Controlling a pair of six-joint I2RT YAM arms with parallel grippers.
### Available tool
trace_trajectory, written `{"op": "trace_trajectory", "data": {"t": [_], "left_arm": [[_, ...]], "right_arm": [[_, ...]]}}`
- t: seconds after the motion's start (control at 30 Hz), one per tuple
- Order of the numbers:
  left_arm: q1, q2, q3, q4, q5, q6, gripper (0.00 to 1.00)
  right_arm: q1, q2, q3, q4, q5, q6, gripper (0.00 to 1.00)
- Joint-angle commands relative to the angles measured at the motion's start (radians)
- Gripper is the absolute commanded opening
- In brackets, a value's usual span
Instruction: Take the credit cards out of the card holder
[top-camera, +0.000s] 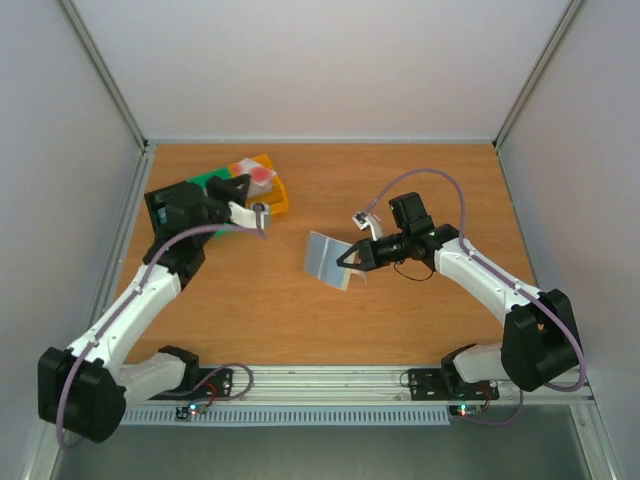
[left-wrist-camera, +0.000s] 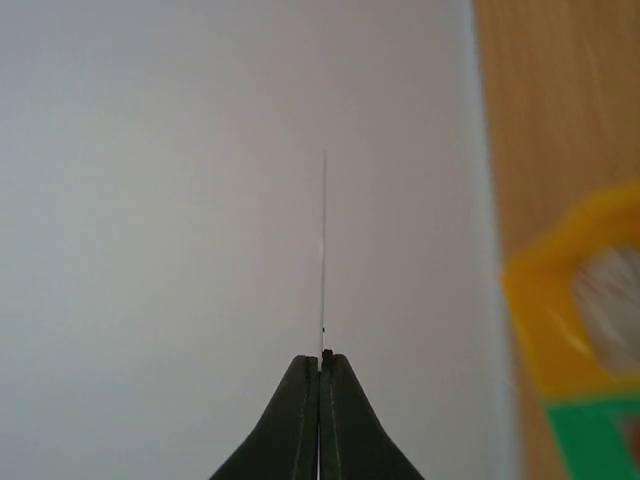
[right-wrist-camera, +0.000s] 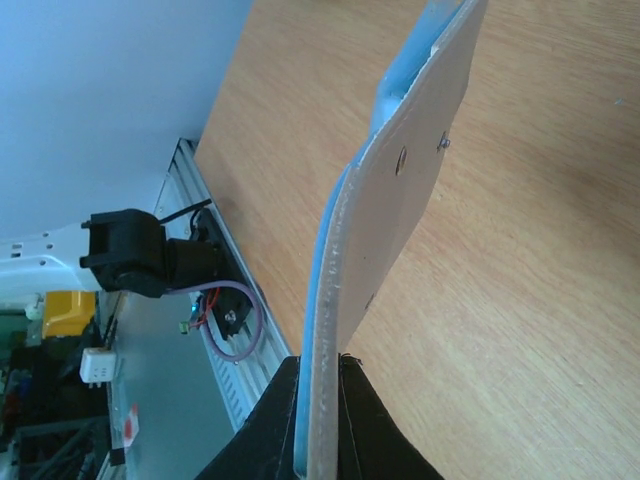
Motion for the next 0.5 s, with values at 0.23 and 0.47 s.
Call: {"op": "trace_trajectory", "data": {"t": [0.23,0.47], "left_arm": [[0.210,0.380,0.348,-0.725,-0.457,-0.398,0.00],[0.248,0.598,0.675,-0.993,-0.481,-0.465,0.00]], "right_arm": [[0.006,0.017,0.038,-0.027,-0.066,-0.087,0.01],[0.002,0.060,0.110,-0.126,-0.060,-0.166,0.01]]}}
